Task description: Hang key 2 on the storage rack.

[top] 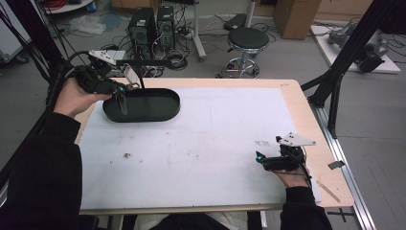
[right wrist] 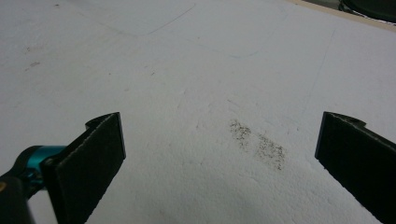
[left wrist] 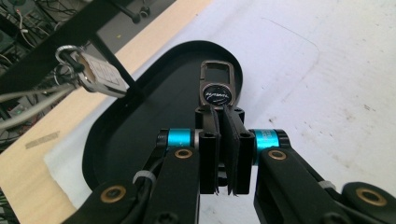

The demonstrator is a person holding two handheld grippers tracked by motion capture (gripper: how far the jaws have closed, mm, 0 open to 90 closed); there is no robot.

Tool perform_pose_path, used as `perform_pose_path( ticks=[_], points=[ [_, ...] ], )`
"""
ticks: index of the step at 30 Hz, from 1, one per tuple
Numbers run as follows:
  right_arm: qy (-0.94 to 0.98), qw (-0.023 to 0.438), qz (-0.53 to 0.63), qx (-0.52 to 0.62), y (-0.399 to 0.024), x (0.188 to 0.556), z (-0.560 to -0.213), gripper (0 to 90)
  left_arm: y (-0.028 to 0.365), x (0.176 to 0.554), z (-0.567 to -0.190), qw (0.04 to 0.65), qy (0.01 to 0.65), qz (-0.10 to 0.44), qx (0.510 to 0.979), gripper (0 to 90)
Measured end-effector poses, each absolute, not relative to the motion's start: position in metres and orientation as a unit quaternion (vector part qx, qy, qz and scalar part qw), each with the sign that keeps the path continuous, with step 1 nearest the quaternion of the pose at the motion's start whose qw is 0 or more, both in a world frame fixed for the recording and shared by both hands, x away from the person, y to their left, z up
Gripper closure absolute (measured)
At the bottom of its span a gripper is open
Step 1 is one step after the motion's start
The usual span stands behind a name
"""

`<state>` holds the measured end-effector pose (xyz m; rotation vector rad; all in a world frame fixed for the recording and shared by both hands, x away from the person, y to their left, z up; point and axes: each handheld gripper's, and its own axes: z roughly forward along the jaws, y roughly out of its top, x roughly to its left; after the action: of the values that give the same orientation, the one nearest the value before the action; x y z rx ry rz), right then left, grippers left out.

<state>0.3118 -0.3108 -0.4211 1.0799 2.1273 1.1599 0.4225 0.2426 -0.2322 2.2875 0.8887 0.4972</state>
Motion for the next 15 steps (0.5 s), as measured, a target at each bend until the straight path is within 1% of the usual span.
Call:
perform_pose_path(
  ticks=[7,15],
  points=[
    [0.776,0.243,0.428,0.394,-0.312,0.310,-0.420,0.8,0.238,0.435,-0.233,0.313,0.341,0.193,0.865,84.7],
    [0.774,0.246,0.429,0.395,-0.314,0.310,-0.420,0.8,0.242,0.452,-0.236,0.335,0.363,0.209,0.844,84.7]
  ],
)
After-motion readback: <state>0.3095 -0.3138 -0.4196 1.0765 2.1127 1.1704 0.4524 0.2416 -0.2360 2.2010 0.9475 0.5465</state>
